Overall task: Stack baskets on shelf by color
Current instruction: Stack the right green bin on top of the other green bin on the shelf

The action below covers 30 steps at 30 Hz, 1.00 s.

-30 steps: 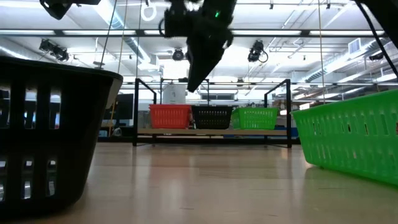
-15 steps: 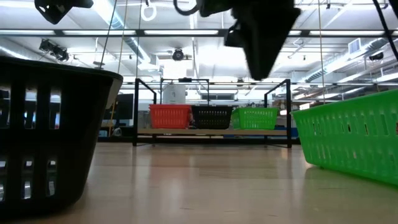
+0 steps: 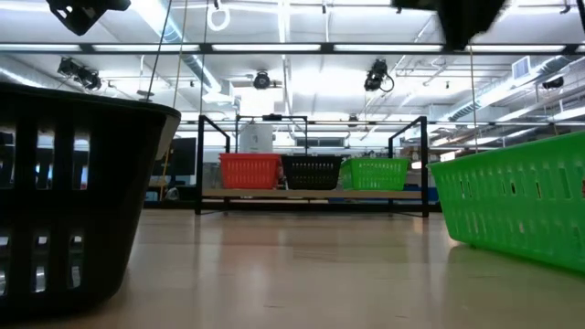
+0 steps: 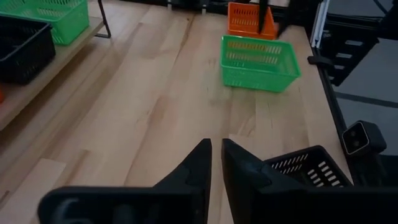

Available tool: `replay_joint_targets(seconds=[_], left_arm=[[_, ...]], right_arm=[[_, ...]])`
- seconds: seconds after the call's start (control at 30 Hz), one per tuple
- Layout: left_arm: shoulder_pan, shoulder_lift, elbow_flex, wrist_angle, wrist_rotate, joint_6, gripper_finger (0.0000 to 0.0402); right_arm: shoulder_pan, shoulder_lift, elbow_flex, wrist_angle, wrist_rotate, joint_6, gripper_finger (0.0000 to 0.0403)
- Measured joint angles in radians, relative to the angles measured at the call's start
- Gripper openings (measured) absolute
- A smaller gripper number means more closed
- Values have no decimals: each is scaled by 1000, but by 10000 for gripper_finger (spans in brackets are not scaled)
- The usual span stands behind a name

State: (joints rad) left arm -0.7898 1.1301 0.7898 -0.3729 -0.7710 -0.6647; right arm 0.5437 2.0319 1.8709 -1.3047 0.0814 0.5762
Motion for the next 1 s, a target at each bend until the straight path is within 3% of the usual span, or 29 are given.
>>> replay_joint_targets(seconds=[0.27, 0.43, 0.67, 1.0], left_arm=[[0, 0, 0, 1, 3, -2, 41], [0, 0, 0, 1, 3, -3, 44], [0, 1, 0, 2, 3, -5, 39], [-8, 32, 0, 4, 1, -35, 44]], right_arm=[[125, 8, 0, 40, 32, 188, 209], [189, 10, -35, 83, 31, 299, 239], [222, 12, -169, 173, 11, 382, 242], [228, 12, -185, 186, -23, 389, 221]])
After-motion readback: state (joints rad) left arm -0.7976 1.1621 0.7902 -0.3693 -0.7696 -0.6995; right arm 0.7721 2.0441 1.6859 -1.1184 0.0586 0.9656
